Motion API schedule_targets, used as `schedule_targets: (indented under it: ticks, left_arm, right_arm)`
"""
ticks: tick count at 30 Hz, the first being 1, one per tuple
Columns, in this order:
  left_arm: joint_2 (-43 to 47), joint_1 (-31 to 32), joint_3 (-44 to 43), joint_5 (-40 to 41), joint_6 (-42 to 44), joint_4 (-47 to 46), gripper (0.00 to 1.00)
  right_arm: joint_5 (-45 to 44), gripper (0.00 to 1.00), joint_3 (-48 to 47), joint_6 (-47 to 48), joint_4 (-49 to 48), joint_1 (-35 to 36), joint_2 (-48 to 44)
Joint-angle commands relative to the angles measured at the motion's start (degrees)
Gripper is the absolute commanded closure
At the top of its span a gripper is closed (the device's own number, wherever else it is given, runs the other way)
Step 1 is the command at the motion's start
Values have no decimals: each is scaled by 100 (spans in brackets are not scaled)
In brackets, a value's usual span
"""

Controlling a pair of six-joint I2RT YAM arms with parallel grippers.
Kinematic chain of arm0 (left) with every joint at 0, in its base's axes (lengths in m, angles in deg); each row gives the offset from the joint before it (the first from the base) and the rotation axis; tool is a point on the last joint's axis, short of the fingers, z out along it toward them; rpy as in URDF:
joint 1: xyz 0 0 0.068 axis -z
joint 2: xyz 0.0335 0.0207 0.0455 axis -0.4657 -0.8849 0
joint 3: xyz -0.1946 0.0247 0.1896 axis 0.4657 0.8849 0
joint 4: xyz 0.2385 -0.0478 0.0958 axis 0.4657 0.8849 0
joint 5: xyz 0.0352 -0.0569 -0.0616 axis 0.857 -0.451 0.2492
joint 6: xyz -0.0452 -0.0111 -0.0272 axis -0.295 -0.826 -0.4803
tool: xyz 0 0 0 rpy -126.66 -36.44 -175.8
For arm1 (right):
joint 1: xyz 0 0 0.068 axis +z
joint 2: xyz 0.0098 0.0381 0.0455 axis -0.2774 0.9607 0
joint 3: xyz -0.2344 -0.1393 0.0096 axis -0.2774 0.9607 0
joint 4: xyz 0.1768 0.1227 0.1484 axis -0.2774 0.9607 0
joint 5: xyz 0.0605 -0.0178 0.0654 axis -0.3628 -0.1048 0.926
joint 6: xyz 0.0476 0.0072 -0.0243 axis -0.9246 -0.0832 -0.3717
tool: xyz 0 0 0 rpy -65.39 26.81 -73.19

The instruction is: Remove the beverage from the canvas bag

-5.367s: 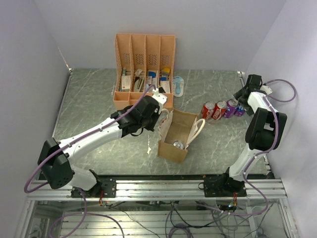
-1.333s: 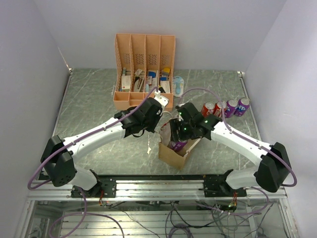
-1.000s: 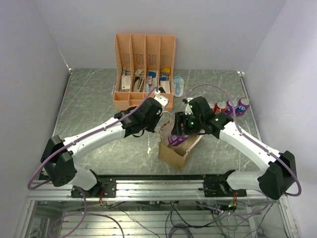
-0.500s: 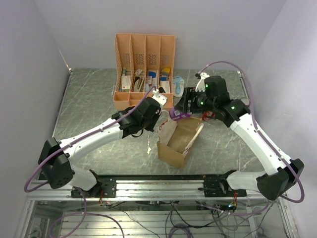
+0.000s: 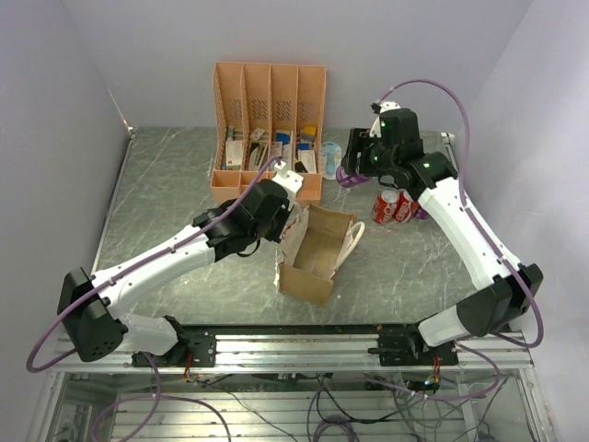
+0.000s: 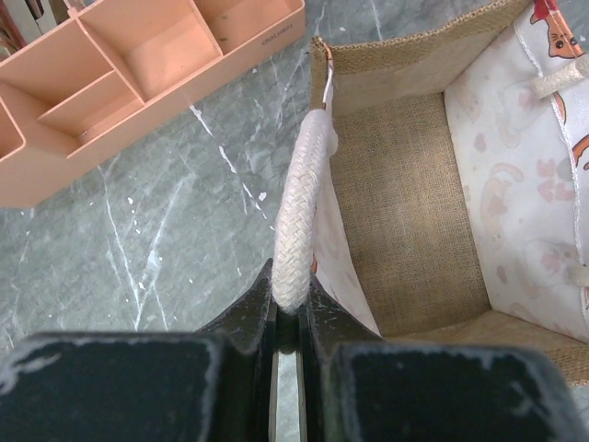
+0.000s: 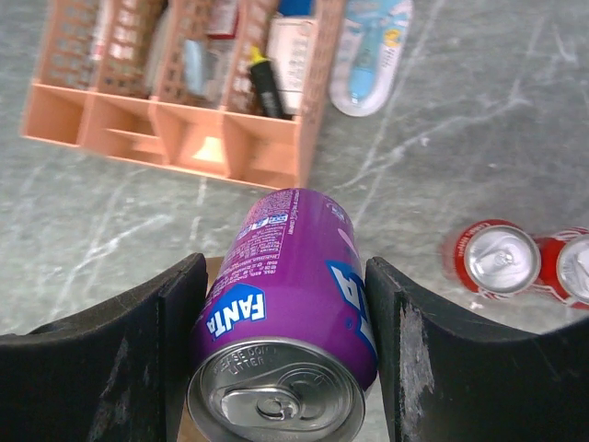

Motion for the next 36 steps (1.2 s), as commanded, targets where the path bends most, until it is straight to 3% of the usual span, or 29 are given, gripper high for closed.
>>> schedule_targets:
  ticks: [1,20,36]
  left_arm:
    - [58,28,21,113,51,-194,93]
    - [-126,36,-69,78,42,-71,93]
    - [-153,35,-73,80,43,-62,87]
  right_arm:
    - [-625,100,-170,438,-121,-70,283]
    - [-548,100,-423,860,323,-369,2548]
    - [-441,98,-326,843,385,-646,2852]
